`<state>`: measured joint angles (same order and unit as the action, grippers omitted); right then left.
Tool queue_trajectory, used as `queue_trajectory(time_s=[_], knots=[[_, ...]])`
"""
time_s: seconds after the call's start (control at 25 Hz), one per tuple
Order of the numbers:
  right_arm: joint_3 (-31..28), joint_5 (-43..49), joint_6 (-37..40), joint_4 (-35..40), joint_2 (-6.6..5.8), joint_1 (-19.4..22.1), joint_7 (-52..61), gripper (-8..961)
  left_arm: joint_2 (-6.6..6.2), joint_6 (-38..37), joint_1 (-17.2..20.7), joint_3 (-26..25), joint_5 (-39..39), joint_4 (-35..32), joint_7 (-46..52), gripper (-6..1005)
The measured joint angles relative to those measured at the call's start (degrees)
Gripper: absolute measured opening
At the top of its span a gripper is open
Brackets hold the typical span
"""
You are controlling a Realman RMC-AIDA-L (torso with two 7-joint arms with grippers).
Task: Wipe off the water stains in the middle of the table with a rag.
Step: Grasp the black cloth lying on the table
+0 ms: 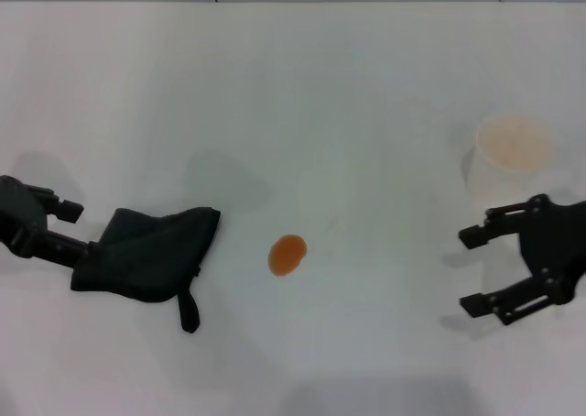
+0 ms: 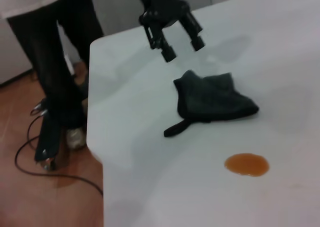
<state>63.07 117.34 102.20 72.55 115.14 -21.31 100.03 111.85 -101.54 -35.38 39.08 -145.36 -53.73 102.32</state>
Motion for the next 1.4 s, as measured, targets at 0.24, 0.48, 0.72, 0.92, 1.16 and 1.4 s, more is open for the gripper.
queue_trajectory(time_s=[0.24,0.48,0.72,0.92,1.16,1.4], knots=[[3.7,0.0,-4.3,-1.6,0.08,-1.9,1.1,870,0.56,1.8,-0.6,3.9,-0.1,0.0,-0.4,875],[5.3,-0.5,-8.2,-3.0,0.16,-2.6,1.1,870,1.55,4.0,-0.8,5.7,-0.4,-0.1,-1.0,875],[6.6,-0.5,-10.8,-4.4,0.23,-3.0,1.2,869,2.39,5.5,-0.4,6.8,-0.5,-0.1,-2.5,875],[6.3,-0.6,-11.0,-4.8,0.26,-3.2,1.8,869,2.67,6.3,-0.3,9.2,-0.6,0.0,-3.2,784],[6.4,-0.6,-11.2,-4.8,0.26,-3.3,2.3,870,2.84,8.9,-0.1,11.6,-0.8,0.1,-3.3,541],[6.7,-0.7,-11.7,-4.8,0.26,-3.2,2.5,870,3.44,10.2,-0.3,13.4,-2.4,0.3,-3.4,378]])
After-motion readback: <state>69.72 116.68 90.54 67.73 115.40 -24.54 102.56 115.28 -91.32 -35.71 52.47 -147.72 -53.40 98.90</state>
